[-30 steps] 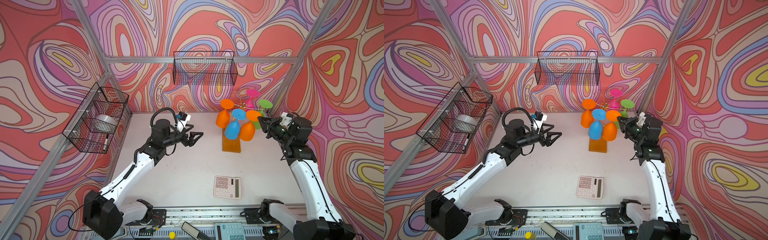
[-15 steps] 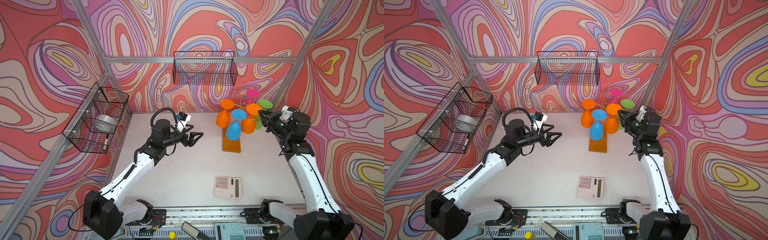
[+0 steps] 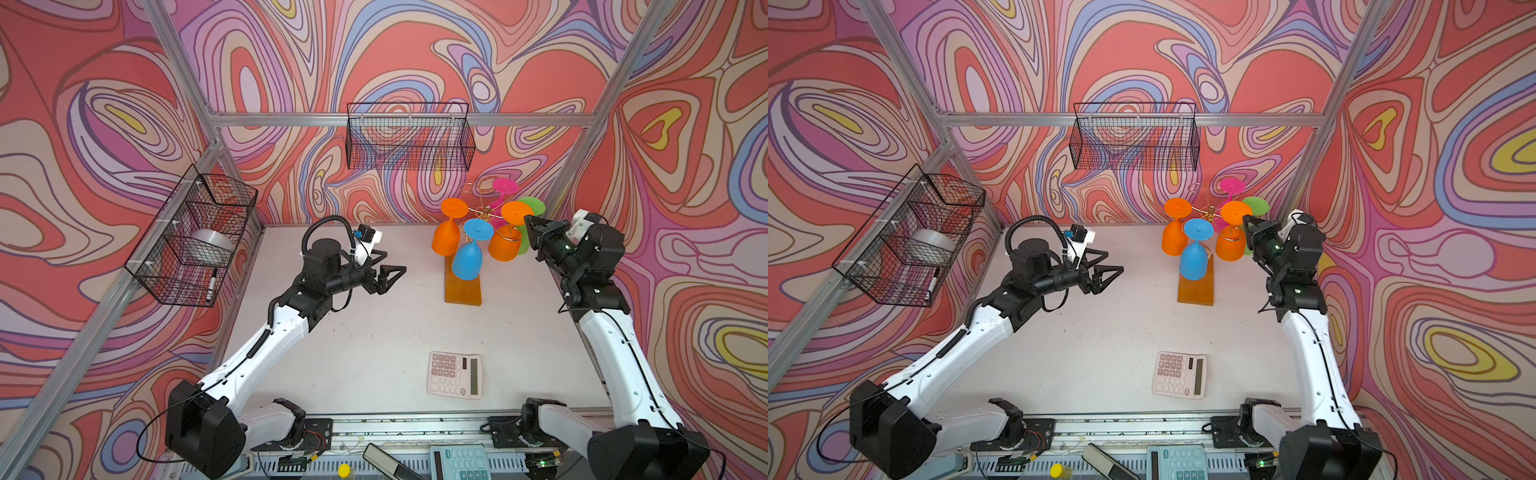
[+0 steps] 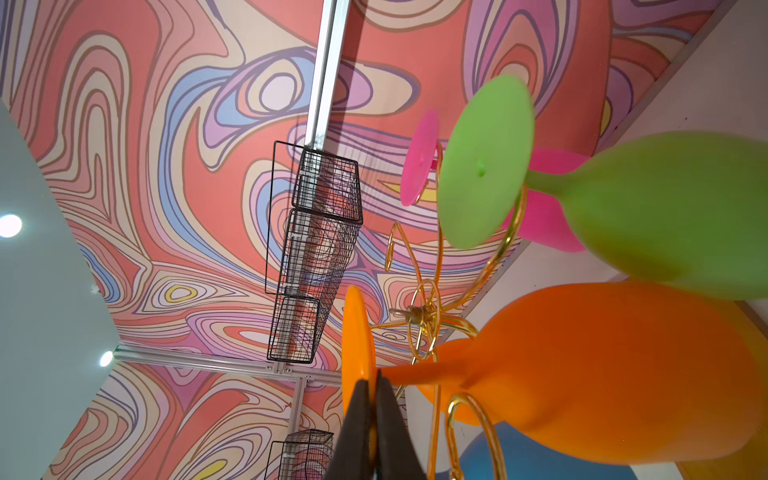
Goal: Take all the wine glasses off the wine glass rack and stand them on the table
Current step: 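Pull the orange glass off its rack hook with the right gripper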
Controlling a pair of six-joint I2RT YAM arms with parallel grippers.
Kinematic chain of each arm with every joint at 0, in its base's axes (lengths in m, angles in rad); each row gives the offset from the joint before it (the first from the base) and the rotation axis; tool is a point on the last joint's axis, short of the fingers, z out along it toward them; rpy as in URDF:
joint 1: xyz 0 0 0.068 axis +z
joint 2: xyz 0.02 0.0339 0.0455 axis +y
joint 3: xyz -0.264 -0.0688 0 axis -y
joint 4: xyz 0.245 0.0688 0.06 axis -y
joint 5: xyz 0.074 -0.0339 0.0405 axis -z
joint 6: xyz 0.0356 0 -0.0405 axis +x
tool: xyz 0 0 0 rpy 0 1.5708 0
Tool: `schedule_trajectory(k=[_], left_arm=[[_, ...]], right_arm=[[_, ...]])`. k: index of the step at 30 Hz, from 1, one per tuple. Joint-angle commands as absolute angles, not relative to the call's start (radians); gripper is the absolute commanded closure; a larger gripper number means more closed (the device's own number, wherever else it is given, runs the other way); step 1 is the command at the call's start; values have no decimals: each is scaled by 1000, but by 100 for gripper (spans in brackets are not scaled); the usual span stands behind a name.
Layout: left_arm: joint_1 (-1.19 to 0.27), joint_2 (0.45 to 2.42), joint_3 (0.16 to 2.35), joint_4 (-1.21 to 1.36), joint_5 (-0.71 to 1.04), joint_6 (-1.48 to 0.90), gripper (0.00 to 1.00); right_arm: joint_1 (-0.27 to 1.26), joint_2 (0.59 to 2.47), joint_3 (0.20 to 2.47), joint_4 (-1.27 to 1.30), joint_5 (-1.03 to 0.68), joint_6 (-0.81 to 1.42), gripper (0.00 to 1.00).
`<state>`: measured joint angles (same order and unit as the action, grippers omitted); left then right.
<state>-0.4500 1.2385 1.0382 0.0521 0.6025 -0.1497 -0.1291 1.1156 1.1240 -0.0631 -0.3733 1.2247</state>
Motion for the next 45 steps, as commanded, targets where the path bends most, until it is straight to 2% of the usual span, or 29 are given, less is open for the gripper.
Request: schedule_trajectory(k=[1,27,36,45], left_arm=[[-446,1227,1043,47,617,-130,18],[-447,1246,1045,34,604,-121,18],[-447,1263,1045,31,597,-122,18],[-447,1271,1052,28,588,-135,18]], right_arm=[[-123,1076,1099,-63,-341,1220,100],[-124,887,1006,-247,-269,1158,100],[-124,817,1073,-411,-153,979,100],[-124,803,1192,-460,-85,756,100]])
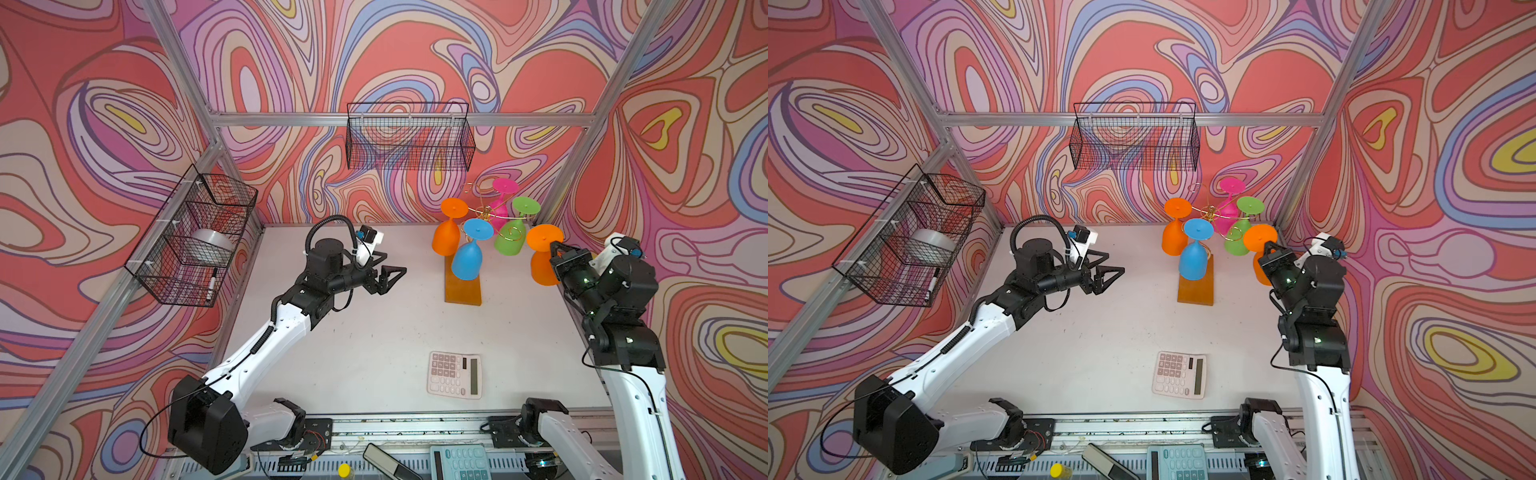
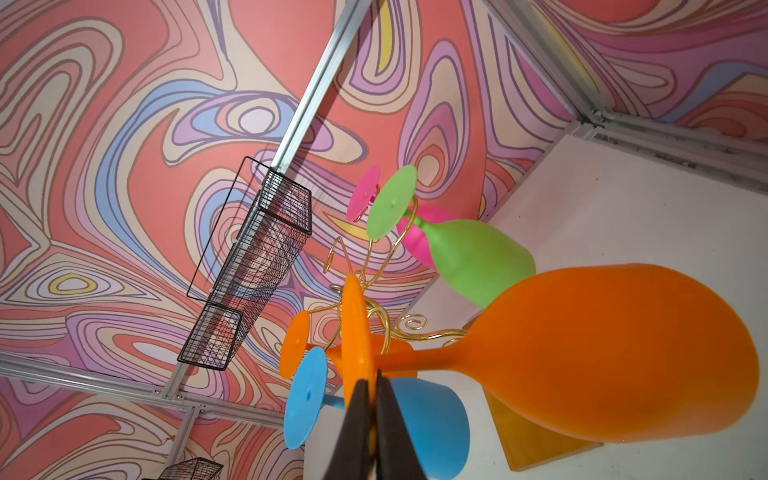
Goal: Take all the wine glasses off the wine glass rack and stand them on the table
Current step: 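Pull the orange glass off its rack hook with the right gripper, then carry the orange glass toward the left gripper while the left arm swings toward the basket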
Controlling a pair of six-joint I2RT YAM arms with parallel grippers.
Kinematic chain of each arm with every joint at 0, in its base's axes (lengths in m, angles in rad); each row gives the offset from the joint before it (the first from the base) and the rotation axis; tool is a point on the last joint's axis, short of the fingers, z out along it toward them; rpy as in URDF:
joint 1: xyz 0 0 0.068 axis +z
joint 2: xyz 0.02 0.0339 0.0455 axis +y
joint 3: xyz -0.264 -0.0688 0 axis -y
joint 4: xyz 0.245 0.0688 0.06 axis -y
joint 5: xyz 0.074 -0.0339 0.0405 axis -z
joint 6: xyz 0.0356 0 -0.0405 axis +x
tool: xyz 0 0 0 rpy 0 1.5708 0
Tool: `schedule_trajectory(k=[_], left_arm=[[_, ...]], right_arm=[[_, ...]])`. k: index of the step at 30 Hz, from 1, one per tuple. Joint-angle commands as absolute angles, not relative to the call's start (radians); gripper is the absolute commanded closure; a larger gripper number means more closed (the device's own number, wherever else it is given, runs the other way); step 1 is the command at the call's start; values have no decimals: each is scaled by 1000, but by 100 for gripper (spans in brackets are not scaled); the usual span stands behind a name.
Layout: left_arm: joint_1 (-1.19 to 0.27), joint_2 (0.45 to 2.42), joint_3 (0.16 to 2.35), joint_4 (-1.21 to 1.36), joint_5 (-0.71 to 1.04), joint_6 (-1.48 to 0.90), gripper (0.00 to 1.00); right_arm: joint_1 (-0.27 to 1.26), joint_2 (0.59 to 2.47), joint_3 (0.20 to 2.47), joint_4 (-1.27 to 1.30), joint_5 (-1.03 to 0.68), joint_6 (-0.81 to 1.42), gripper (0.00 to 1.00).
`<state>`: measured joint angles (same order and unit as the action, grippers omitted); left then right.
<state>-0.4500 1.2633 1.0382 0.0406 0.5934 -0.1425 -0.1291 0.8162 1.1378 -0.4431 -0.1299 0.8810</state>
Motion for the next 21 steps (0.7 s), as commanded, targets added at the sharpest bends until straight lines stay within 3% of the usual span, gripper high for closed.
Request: schedule_trajectory(k=[1,7,21], left_arm=[[-447,1272,1055,27,586,-134,18],[-444,1278,1066,5,565,-129,17],[-379,1308,1061,51,514,-249,6]], right_arm=[[-124,804,1207,-457,-82,730,100],[-124,818,1253,-389,-88,613,100],[-122,973,1414,-188,-366,456,100]])
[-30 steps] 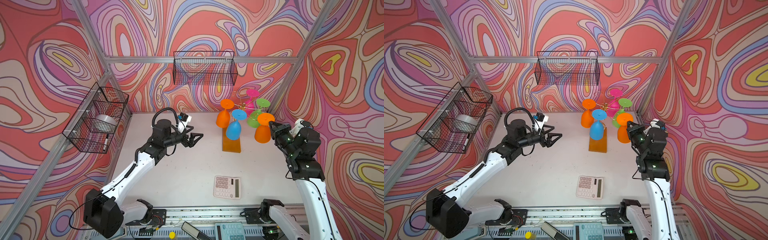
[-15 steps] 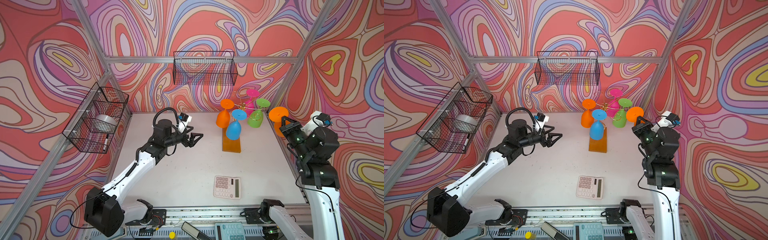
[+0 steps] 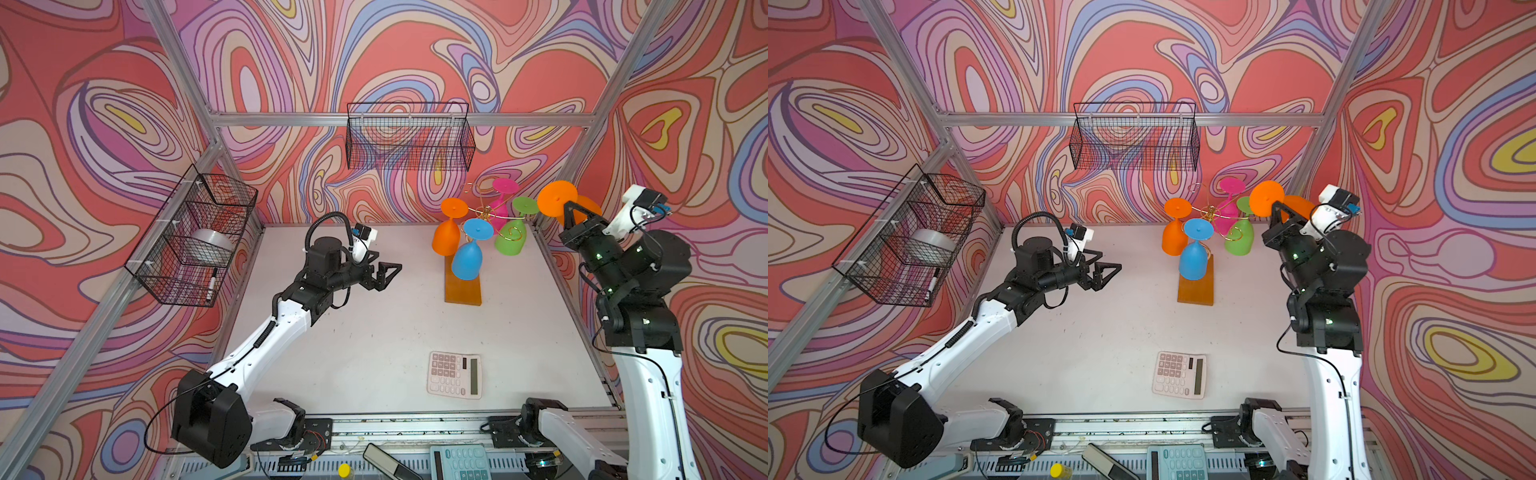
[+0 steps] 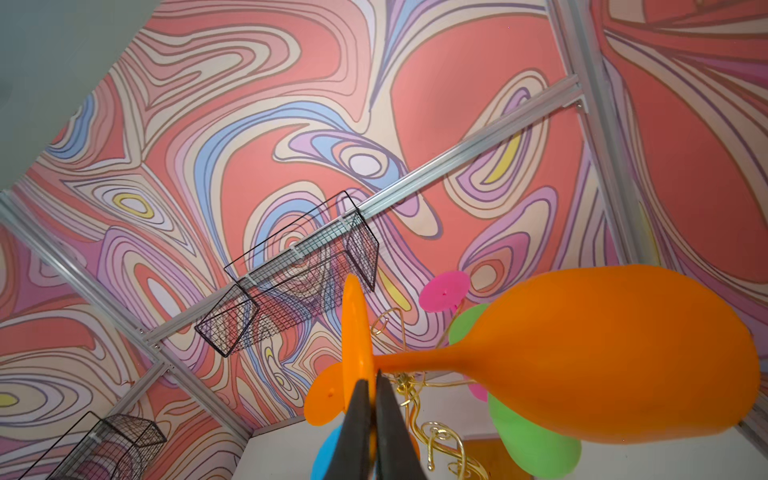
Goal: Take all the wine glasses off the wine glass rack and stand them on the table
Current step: 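Carry the orange glass toward the left gripper while the left arm swings toward the basket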
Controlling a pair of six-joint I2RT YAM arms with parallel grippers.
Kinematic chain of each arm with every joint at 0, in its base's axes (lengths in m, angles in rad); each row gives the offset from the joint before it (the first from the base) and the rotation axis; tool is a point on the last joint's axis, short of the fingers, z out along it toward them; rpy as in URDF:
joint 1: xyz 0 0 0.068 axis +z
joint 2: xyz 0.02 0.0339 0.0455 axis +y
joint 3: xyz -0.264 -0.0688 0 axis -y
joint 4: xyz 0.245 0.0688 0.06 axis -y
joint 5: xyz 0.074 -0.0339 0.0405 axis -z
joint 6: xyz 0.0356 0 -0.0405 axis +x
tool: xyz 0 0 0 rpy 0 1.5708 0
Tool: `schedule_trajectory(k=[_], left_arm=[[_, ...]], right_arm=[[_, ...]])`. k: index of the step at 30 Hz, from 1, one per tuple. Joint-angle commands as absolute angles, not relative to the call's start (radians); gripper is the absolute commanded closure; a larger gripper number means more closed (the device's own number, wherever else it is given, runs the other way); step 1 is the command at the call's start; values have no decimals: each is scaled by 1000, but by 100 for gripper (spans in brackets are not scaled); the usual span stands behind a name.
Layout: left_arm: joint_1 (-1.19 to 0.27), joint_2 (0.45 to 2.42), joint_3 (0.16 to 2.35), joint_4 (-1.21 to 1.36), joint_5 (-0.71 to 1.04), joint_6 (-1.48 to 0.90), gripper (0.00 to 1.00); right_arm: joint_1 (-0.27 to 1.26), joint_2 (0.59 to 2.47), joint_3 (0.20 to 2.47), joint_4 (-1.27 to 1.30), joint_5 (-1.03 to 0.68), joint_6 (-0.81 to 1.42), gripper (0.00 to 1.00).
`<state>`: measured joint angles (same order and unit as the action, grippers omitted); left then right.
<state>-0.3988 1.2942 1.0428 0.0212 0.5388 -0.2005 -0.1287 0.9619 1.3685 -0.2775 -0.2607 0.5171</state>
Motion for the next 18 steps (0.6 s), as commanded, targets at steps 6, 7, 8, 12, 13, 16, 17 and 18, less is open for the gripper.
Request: schedule_trajectory(k=[6,7,8,12,13,16,17,18], left_arm=[[-315,1315,1050,96,499,-339,5],[-307,1313,1046,102,495,-345,4],[-301,1312,1045,105,494,-348,4],[-288,1309,1048,96,472,-350,5],[-283,1306,1051,89,461,-350,4],[-266,1291,1060,57,400,-350,5],[-261,1284,1060,47,368,-355,5],[-253,1277,1064,36,340,-362,5]], right_arm=[[-38,1057,1468,-160,-447,386,100],[-3,1074,1488,-177,-434,358,100],[36,1094,1510,-194,-417,331,100],[178,1169,1565,-218,-372,270,100],[214,1189,1575,-218,-360,257,100],[338,1249,1615,-218,-327,200,100],[378,1271,1627,-223,-314,177,100],[424,1296,1646,-231,-299,149,100]])
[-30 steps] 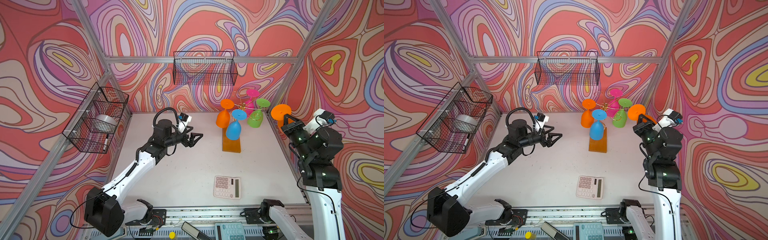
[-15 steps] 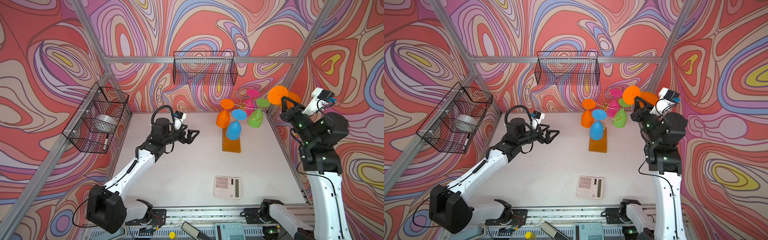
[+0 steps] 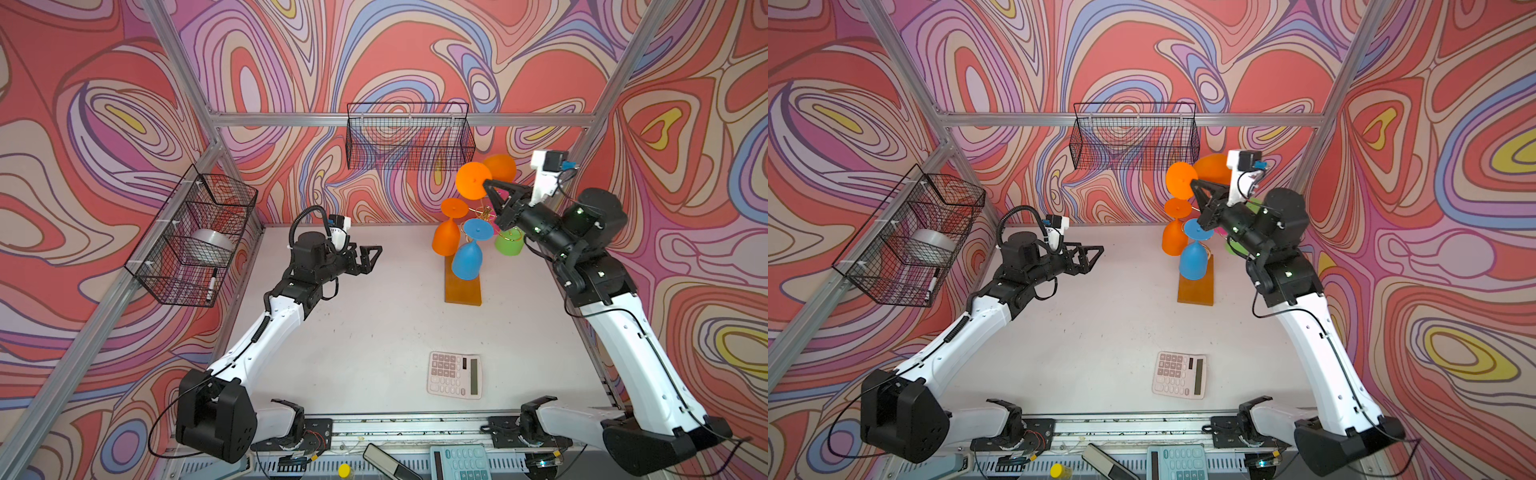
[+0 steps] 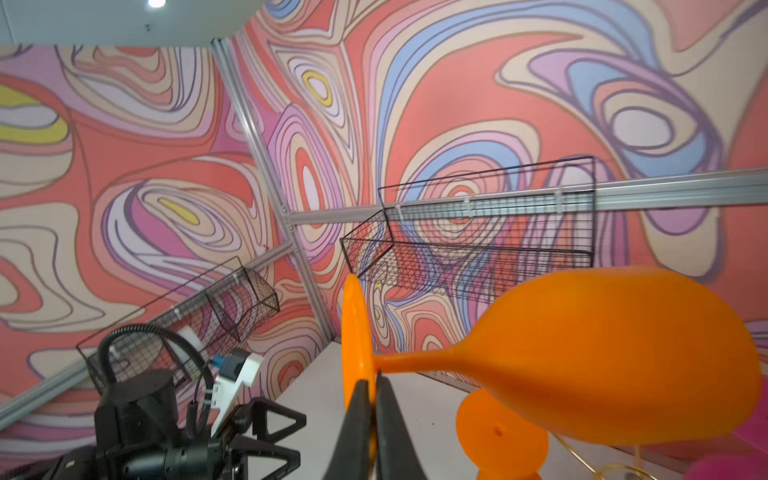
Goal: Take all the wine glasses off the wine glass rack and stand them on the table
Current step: 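Carry the orange glass toward the left gripper while the left arm swings toward the basket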
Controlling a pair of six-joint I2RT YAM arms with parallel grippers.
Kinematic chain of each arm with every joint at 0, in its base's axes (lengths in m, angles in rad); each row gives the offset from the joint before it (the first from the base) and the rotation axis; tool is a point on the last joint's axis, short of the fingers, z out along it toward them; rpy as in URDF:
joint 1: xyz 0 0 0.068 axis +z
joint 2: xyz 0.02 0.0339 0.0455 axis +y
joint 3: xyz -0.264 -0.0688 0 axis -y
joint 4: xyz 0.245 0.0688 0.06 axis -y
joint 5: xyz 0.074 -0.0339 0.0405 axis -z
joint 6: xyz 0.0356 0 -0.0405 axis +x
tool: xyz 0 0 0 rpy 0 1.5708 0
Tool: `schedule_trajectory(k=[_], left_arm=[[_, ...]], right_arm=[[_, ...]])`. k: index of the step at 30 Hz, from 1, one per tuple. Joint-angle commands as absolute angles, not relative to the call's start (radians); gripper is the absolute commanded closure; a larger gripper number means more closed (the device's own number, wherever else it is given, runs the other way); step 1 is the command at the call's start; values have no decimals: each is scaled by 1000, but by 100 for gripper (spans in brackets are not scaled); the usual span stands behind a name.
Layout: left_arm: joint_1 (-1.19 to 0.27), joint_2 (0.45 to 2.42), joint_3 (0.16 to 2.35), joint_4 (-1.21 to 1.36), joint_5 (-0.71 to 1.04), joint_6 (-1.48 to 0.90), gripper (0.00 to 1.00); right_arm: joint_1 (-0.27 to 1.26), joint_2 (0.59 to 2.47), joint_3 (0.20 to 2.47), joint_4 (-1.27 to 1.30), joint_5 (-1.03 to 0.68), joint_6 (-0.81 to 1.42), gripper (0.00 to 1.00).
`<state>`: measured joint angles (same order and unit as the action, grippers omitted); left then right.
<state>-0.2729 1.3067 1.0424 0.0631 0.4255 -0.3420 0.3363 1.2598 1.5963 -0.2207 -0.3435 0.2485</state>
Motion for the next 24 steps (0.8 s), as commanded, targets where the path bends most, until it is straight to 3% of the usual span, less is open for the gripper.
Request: schedule_trajectory(k=[1,10,24], left_arm=[[-246,1269,1067,26,312,-369,5],[-150,1256,1225,-222,65,-464,5],[20,1205,1238,-428,193,-741,5]], right_arm=[[467,1323,1670,-241,-285,120,100],[667,1479,1755,-223,-311,-7,100],[821,1561,1569,-69,-378,-124,100]])
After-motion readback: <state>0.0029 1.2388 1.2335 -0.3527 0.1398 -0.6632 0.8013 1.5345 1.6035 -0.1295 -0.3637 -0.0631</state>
